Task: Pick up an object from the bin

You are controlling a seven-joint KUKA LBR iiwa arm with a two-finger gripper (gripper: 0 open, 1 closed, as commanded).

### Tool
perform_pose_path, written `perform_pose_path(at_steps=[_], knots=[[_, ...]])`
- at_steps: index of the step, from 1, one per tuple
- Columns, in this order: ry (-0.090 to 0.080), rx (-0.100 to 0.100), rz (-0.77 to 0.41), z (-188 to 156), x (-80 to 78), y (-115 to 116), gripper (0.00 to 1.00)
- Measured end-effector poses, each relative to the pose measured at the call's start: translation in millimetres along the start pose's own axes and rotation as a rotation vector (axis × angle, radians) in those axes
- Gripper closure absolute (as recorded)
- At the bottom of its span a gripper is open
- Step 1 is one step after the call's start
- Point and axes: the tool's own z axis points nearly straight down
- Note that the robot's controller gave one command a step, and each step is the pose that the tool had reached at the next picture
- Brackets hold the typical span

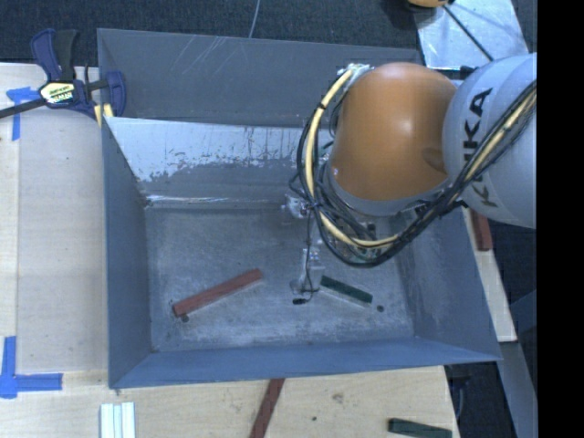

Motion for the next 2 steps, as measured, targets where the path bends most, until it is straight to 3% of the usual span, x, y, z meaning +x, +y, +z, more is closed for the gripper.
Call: perform_pose_path(at_steps=[1,2], knots=[[-0.005,0.0,-0.081,75.4,-5.8,37.1,0.0],[0.005,0.001,-0.24,79.8,-9.9,76.1,0.0]])
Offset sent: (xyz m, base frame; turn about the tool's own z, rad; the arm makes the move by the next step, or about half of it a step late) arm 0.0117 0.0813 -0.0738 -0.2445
